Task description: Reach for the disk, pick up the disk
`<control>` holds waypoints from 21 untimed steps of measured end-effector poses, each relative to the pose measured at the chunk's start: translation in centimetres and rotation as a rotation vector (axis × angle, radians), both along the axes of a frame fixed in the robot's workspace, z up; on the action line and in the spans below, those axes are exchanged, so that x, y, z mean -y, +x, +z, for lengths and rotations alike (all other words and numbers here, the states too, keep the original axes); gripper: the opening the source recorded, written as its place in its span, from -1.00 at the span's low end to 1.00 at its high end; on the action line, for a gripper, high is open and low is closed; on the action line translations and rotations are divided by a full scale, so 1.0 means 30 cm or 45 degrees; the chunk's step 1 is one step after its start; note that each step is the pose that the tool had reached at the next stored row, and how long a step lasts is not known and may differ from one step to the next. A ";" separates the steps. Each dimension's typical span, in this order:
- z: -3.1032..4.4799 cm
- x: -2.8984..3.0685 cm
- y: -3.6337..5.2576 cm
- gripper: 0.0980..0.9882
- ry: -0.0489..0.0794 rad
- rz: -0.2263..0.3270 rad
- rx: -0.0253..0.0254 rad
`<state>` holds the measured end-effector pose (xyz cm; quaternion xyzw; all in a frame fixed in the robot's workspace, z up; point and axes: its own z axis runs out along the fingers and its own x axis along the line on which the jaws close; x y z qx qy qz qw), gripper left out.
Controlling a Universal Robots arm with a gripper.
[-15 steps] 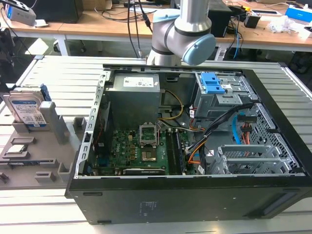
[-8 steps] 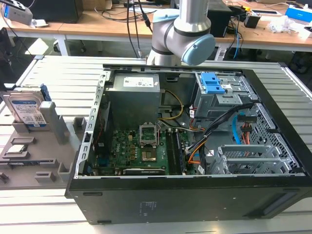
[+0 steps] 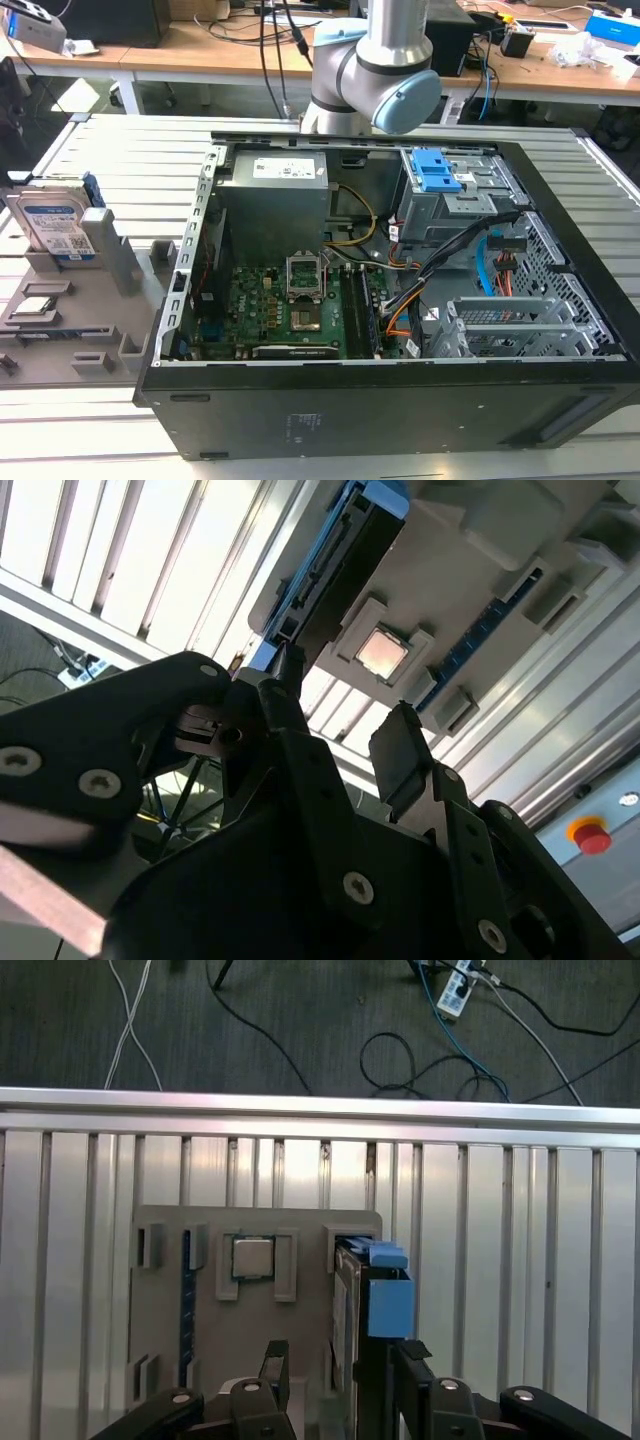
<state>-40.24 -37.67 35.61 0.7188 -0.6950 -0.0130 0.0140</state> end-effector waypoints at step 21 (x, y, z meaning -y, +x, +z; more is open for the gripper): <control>-0.080 -0.061 -0.046 0.00 0.000 -0.078 0.0001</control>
